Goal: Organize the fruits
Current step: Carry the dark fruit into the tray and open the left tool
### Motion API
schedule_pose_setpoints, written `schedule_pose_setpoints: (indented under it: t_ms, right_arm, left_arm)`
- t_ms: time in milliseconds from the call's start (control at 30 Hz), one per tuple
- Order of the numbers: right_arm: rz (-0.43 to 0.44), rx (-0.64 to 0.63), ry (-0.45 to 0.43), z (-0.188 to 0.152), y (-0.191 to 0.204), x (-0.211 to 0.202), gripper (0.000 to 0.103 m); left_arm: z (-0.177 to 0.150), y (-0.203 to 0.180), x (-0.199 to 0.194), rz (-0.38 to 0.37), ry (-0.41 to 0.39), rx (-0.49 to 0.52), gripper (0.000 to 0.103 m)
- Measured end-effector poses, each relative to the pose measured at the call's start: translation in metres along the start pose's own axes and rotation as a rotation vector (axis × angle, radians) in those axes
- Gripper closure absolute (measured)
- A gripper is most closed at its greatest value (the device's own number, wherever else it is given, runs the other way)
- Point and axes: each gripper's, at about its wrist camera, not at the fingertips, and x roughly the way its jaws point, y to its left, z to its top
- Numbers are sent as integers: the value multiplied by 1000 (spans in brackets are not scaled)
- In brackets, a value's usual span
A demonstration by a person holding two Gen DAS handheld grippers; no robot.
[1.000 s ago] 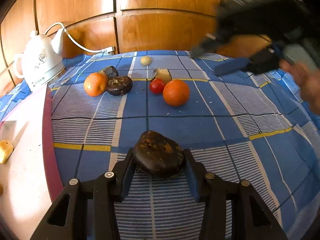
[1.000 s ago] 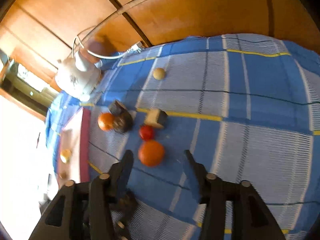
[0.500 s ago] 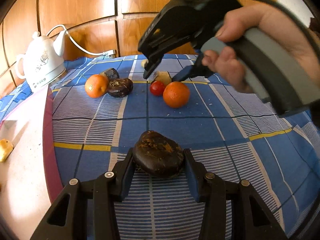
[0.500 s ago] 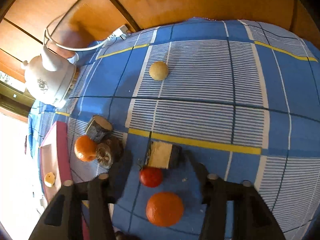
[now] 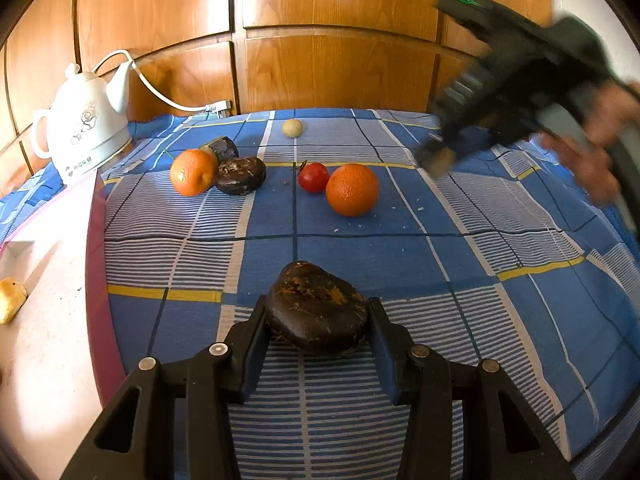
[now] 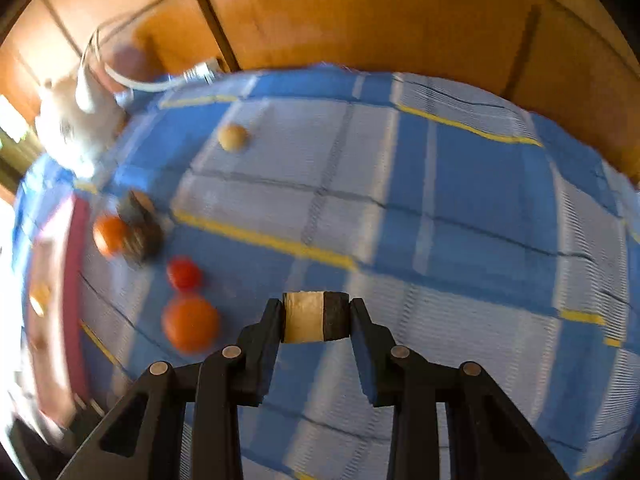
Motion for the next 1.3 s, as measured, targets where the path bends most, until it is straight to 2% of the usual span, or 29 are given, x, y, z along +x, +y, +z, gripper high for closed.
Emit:
schedule_pose_setpoints:
  t_ms: [167,300,467,567,667,833,933,1167,1300]
  right_arm:
    - [15,-60,30,-31,-9,3,69]
    - [28,-54,-5,-35,-11,5,69]
    - [24,-79,-14,-36,-12,5,69]
    - [15,-94,-16,-38,-10,5,69]
    - [7,-102,-18,-42,-7,3,69]
    - [-6,-127,-18,-42,-4,3,69]
    - [0,-121,-16,-41,-6,4,69]
    - [-2,-121,-16,-42,-5,4,69]
    - [-1,-126,-17,-42,-4,5,69]
  left_arm:
    - [7,2,0,-9,42,-6,57]
    - [12,11,-8,-40,84,-64,57]
    - [20,30,-39,-86,63,-153,57]
    - [27,45,-60,-68,30,-182,57]
    - [38,77,-75,-36,10,-256,57]
    - [56,147,-71,47,22,-397,57]
    - [62,185,-61,135,35,-421,57]
    - [66,251,-35,262,78,-467,56]
    - [61,267,-28,313,84,-487,43]
